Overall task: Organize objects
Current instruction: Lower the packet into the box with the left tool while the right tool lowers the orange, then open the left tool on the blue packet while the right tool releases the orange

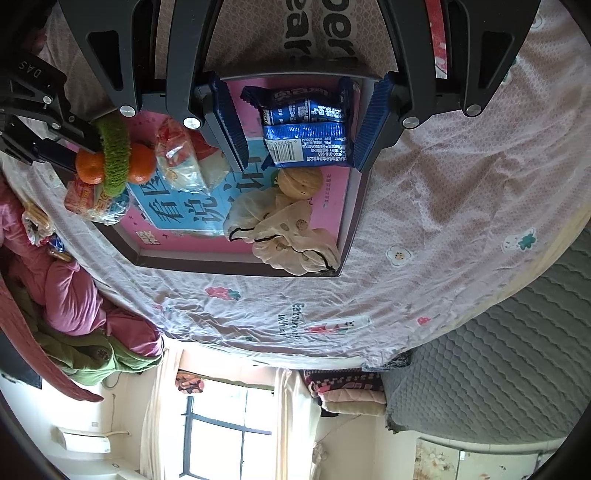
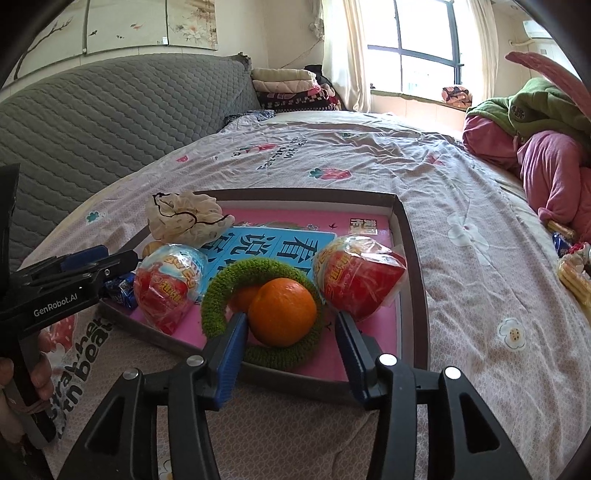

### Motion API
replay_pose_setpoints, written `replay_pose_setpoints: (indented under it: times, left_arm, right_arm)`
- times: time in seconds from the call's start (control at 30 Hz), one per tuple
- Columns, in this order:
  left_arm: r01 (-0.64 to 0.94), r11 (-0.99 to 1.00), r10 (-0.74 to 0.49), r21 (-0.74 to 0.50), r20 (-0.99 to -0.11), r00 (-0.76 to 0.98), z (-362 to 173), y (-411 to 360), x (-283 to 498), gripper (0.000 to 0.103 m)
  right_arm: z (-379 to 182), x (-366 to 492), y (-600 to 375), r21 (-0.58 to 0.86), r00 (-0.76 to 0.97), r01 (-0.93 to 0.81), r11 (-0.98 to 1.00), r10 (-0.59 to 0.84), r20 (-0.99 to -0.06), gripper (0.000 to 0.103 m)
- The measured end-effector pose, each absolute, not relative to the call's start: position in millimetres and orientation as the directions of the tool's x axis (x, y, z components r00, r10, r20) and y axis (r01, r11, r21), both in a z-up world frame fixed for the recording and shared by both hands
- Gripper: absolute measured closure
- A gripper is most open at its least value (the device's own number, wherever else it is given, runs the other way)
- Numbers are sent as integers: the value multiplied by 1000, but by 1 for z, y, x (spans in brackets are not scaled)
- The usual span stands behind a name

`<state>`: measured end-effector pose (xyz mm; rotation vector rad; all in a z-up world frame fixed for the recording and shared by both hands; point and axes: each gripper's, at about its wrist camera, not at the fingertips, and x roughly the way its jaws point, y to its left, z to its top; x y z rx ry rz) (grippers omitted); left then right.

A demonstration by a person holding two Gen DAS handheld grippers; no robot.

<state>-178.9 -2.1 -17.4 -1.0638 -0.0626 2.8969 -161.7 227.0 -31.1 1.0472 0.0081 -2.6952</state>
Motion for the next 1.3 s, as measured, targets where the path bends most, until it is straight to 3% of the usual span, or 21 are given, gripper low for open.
replay_pose_setpoints:
  times: [0.7,1.03,1.3]
  left_arm:
    - [-29,-997,73,-78,-644,-761,1,-1,-148,32]
    - [-9,-996,63,-89,-633,-772,13,0,-127,28]
    - [-16,-998,48,-58,-614,-787,27,5,-111,26]
  right_arm:
    - [-23,-144,229,95,-731,224,-970,-232,-642,41]
    - [4,-115,250,135,-826,161,-978,-208,-524,37]
    - [22,-92,256,96,-874,119,-988,-151,-462,22]
